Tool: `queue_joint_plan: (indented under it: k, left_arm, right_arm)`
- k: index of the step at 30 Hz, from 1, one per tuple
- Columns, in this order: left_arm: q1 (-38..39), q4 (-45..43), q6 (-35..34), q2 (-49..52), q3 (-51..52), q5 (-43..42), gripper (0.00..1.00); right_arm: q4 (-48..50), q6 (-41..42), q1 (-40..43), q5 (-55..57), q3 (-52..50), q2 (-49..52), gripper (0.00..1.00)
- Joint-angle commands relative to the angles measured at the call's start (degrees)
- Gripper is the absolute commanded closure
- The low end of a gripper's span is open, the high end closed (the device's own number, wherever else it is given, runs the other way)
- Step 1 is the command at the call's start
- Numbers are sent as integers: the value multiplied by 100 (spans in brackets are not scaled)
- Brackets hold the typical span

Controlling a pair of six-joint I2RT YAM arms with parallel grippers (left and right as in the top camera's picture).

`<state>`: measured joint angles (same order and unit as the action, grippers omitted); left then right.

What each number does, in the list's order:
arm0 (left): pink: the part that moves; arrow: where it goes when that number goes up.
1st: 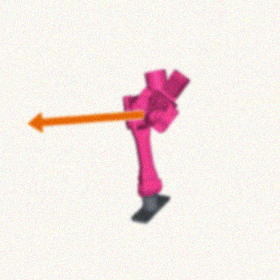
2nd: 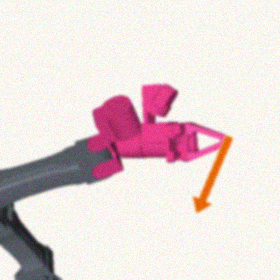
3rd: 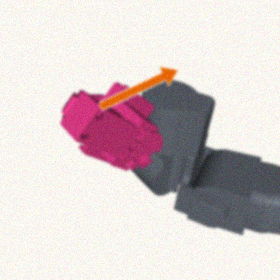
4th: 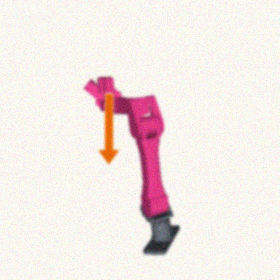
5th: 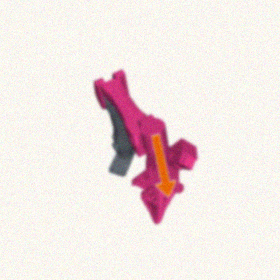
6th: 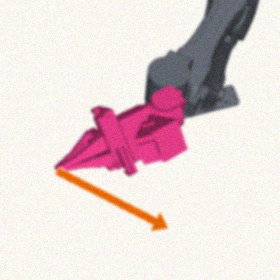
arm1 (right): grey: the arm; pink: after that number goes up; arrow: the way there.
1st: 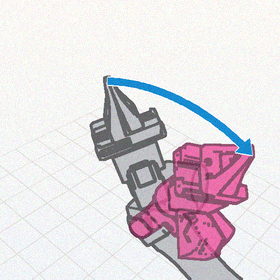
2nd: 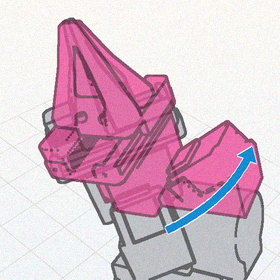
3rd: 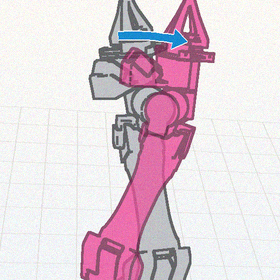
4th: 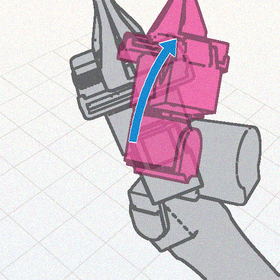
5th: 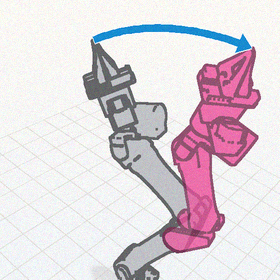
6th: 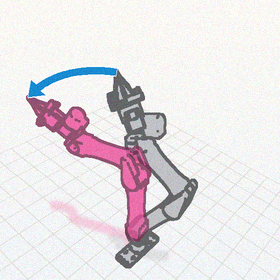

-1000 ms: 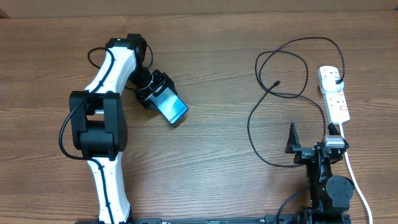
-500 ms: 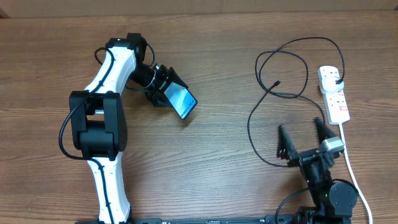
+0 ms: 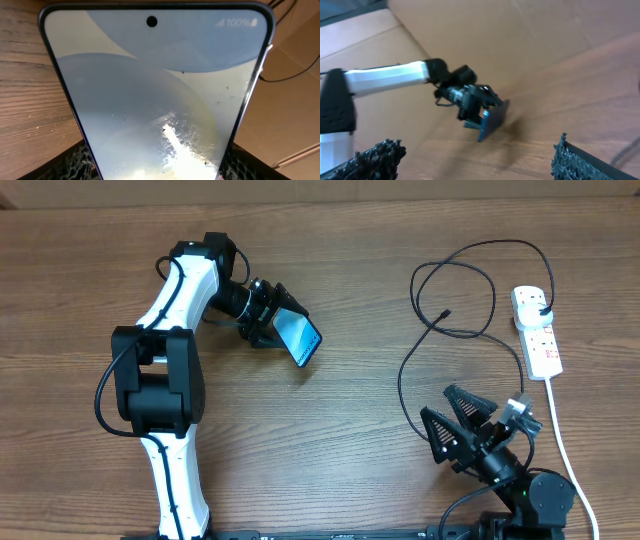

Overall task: Plug charger to phone and switch on socket
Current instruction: 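Move the right gripper toward the phone held by the left gripper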

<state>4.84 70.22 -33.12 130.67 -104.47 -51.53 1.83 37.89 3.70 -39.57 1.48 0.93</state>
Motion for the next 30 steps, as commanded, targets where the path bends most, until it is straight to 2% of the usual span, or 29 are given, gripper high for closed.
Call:
queue_joint_plan:
  k: [1, 6, 13, 16, 20, 25, 30]
  left_arm:
    - [7, 0, 188, 4, -157, -365, 33]
    - [7, 0, 192, 4, -157, -363, 33]
    - [7, 2, 258, 2, -157, -404, 33]
    - [7, 2, 256, 2, -157, -404, 33]
    - [9, 9, 260, 4, -157, -452, 33]
    - [61, 7, 389, 4, -157, -1128, 33]
    - [168, 48, 688, 4, -157, -1891, 33]
  right_arm:
    - [-490, -511, 13, 455, 610, 280, 1]
    - [-1445, -1143, 11, 660, 1762, 1362, 1]
    - [-2223, -1141, -190, 787, 3163, 3069, 1]
    - [-2256, -1139, -739, 1226, 3512, 3757, 1]
    - [-2264, -935, -1937, 2463, 3810, 4586, 1]
    - [-2428, -240, -3486, 4201, 4247, 5707, 1]
    - [-1952, -229, -4212, 4422, 4439, 6415, 0]
